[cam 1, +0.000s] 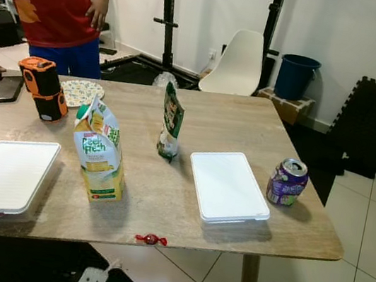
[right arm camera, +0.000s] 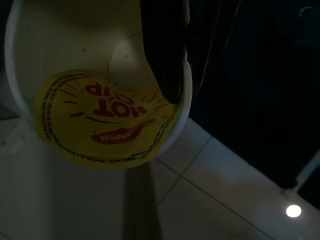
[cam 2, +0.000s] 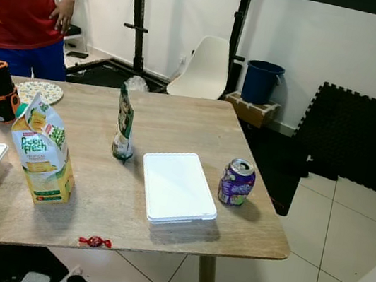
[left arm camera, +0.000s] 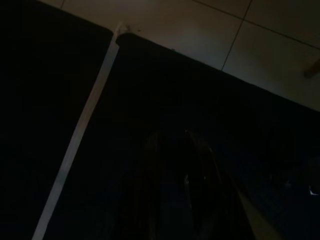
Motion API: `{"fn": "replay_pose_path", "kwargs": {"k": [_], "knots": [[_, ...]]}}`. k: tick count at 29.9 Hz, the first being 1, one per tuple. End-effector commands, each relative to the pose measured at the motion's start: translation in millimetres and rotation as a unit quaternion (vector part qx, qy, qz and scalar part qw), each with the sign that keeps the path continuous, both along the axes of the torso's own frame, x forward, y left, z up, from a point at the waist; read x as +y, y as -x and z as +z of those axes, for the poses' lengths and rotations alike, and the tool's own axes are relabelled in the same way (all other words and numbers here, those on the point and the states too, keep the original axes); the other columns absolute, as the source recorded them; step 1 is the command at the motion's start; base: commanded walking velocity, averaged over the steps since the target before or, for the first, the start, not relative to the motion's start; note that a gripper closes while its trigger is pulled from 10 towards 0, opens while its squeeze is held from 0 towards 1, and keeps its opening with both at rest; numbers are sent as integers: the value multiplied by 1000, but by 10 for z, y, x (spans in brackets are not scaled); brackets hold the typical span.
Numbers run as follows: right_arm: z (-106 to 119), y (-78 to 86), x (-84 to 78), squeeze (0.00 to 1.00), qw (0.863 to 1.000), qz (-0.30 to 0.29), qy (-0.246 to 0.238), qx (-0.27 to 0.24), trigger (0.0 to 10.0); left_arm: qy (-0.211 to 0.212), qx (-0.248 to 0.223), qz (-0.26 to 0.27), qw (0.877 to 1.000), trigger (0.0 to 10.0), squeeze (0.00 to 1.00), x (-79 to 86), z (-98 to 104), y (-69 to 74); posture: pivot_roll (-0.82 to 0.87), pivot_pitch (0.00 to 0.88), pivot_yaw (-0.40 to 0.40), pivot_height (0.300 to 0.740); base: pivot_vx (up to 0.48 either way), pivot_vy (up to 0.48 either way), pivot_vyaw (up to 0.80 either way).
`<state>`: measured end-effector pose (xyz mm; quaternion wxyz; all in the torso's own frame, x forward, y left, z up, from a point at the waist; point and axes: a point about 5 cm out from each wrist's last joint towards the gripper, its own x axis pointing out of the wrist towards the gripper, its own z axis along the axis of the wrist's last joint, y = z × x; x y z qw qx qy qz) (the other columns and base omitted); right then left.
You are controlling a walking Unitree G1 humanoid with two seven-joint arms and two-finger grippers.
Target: Restocking fridge
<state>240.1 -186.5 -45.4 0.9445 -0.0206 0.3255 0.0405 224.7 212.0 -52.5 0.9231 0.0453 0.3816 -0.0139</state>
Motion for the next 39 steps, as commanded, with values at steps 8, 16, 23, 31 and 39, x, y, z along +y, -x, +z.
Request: {"fn": "replay_pose_path", "kwargs": {"k": [8, 16, 23, 31, 39], "knots": [[-6, -7, 9, 0, 1000, 9, -2, 11, 10000, 6, 9, 39, 999, 10000, 0, 84, -25, 54, 42, 63, 8, 740, 0, 0, 0], [2, -20, -14, 0, 1000, 13, 5, 15, 10000, 11, 13, 41, 999, 10000, 0, 44, -44, 63, 43, 41, -7, 740, 0, 0, 0], [6, -34, -2, 0, 1000, 18, 8, 18, 10000, 8, 11, 42, 999, 10000, 0, 49, -30, 40, 59, 30, 0, 740, 0, 0, 0], [5, -40, 26, 0, 1000, 14, 4, 17, 10000, 1, 13, 39, 999, 10000, 0, 85, -19, 30, 58, 21, 10, 740, 0, 0, 0], [-15, -11, 19, 0, 1000, 11, 6, 21, 10000, 6, 10, 51, 999, 10000, 0, 97, -10, 19, 53, 5, 12, 740, 0, 0, 0]]}}
